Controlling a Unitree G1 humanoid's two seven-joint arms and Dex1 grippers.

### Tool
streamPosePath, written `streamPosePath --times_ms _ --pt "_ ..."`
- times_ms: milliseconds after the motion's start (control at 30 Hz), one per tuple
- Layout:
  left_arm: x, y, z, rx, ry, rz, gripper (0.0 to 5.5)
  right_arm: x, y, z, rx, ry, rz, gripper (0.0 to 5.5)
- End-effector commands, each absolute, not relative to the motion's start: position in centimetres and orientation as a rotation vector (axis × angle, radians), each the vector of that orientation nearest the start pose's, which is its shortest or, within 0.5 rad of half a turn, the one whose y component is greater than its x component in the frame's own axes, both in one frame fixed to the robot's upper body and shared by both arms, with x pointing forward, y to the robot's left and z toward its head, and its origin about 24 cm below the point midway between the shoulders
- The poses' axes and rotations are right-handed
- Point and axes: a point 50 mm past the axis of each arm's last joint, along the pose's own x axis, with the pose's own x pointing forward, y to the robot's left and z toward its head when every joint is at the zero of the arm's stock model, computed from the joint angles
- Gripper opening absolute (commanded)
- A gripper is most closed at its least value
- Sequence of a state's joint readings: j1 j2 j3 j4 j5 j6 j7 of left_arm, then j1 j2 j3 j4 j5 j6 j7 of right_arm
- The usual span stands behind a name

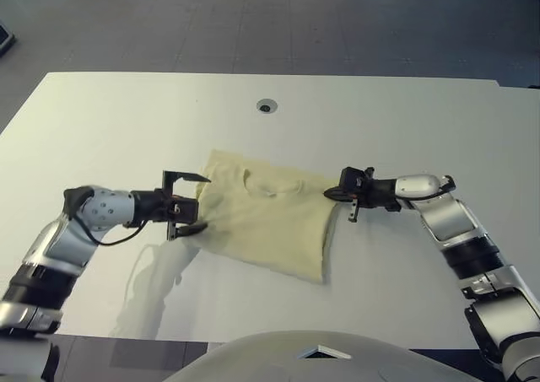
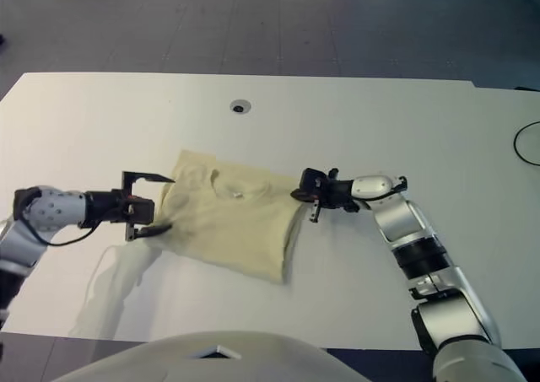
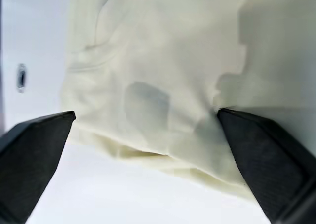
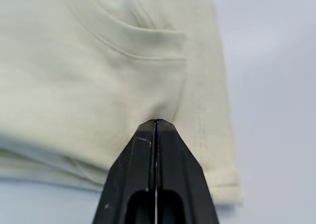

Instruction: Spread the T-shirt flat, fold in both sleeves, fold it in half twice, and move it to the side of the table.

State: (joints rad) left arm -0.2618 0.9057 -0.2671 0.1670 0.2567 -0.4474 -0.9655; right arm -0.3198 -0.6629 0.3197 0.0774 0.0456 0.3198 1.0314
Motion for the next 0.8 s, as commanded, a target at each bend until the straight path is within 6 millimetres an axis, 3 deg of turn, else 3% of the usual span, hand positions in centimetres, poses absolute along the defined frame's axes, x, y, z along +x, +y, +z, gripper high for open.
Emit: streamPosePath --times_ms 33,267,667,800 --pt "26.4 22.6 5.8 1.400 0.291 -1.351 5.37 25.3 -18.8 6.0 -0.553 0.603 1.152 0.00" --pt "28.5 21.1 6.5 1.550 0.076 -1.508 5.37 22.2 -19.9 6.0 -0.641 0.711 1.199 0.00" --pt "31.9 16.3 9.7 1.736 -0.515 -1.511 5.37 17.1 -16.6 7.8 -0.509 0.701 1.392 0.00" --pt "32.5 14.5 10.1 1.775 -0.674 -1.493 5.37 16.7 -15.5 8.4 -0.480 0.672 1.410 0.00"
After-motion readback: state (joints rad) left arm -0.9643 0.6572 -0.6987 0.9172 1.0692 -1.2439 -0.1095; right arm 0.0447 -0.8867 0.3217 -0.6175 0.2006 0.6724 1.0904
